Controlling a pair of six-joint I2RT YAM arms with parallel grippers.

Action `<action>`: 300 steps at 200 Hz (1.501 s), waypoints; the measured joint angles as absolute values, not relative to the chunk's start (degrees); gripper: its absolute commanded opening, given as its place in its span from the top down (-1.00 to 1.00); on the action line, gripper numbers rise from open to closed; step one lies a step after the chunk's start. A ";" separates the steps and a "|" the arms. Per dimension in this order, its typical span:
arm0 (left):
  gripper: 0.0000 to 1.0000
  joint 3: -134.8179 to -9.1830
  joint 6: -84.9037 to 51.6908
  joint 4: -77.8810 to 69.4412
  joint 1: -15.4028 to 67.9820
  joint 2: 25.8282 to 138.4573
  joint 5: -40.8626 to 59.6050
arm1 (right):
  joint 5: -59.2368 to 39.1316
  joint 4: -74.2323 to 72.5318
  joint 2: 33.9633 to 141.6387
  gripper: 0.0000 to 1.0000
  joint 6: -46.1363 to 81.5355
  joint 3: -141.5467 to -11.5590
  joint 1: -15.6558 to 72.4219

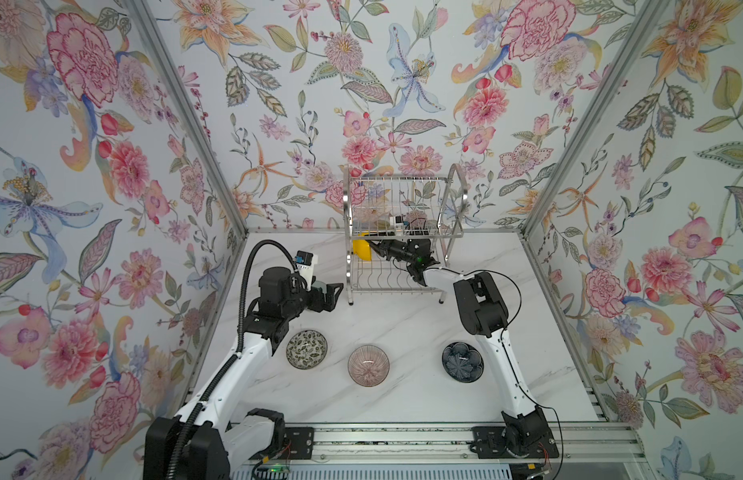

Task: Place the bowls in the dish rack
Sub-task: 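Lower the yellow bowl upright between the rack wires with the right gripper, then open the right gripper and release the yellow bowl in the rack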

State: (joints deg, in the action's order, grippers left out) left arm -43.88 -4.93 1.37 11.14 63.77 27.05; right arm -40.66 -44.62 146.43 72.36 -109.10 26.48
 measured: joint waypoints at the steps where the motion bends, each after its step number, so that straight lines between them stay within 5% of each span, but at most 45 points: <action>1: -0.94 -43.88 -4.95 1.37 11.14 63.77 27.05 | -40.69 -44.62 146.43 0.55 72.31 -109.08 26.48; 95: -0.97 -43.88 -4.95 1.37 11.14 63.77 26.76 | -39.42 -45.30 141.34 0.38 71.16 -100.75 26.48; 300: -0.98 -43.88 -4.99 1.43 11.14 63.07 22.04 | -27.75 -61.25 123.66 0.37 72.66 -69.80 28.75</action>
State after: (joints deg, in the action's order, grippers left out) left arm -43.88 -4.99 1.43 11.14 63.07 22.04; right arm -27.75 -61.25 123.66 72.66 -69.80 28.75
